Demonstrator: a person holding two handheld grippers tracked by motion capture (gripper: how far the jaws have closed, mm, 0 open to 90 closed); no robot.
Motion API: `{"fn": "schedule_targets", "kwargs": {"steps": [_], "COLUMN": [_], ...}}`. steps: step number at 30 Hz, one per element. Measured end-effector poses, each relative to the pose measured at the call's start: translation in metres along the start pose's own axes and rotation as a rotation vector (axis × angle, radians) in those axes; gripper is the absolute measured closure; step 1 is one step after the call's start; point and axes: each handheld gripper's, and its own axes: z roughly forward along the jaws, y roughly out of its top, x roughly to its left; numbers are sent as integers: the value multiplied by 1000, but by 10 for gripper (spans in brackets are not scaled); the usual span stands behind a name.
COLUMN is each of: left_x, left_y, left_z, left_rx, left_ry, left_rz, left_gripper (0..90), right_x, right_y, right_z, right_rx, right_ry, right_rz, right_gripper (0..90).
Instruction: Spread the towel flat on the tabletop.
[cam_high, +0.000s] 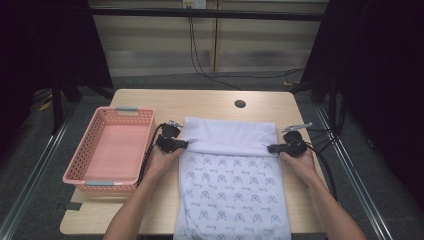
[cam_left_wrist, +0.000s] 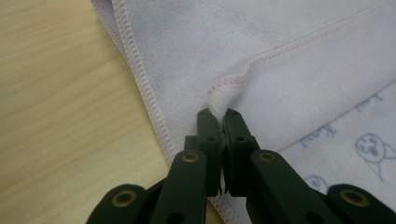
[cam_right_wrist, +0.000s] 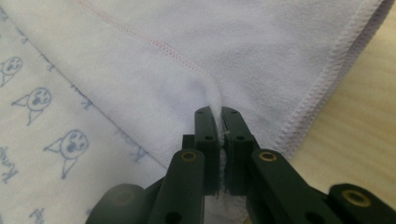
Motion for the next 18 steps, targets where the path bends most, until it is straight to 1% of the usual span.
{"fn": "schedule_targets", "kwargs": {"steps": [1, 3, 5, 6, 7, 8, 9, 10, 12, 13, 14, 15, 16, 17, 18], "left_x": [2, 5, 11, 13, 16, 18, 20, 21, 23, 26, 29, 31, 30, 30, 28], "left_y": [2, 6, 8, 10, 11, 13, 15, 17, 21, 22, 21, 20, 19, 19, 19], "left_z": [1, 3, 6, 7, 9, 11, 12, 14, 17, 17, 17, 16, 16, 16, 15], "left_rx": [6, 9, -2, -10, -20, -24, -30, -27, -33, -27, -33, -37, -45, -42, -46], "left_ry": [-4, 14, 1, 8, 5, 8, 18, 27, 38, 30, 14, 6, 4, 8, 3], "left_rz": [-10, -7, -25, -21, -23, -40, -47, -42, -51, -57, -80, -88, -94, -88, -97], "left_gripper": [875, 875, 875, 875, 875, 875, 875, 875, 875, 875, 874, 875, 874, 875, 875], "right_x": [-2, -5, -9, -11, -13, -14, -15, -16, -18, -18, -17, -16, -17, -18, -19], "right_y": [2, 8, 12, 14, 16, 19, 22, 25, 31, 34, 37, 39, 39, 39, 39], "right_z": [2, 7, 12, 14, 16, 18, 21, 23, 29, 31, 33, 35, 36, 35, 34], "right_rx": [-2, -7, -24, -26, -33, -32, -38, -39, -46, -43, -43, -39, -44, -44, -46], "right_ry": [2, -12, -14, -14, -20, -27, -33, -42, -69, -88, -100, -105, -103, -95, -87], "right_rz": [11, 15, 31, 47, 48, 53, 57, 76, 86, 83, 82, 80, 82, 84, 83], "right_gripper": [871, 870, 870, 871, 870, 871, 871, 871, 870, 870, 870, 870, 870, 871, 870]}}
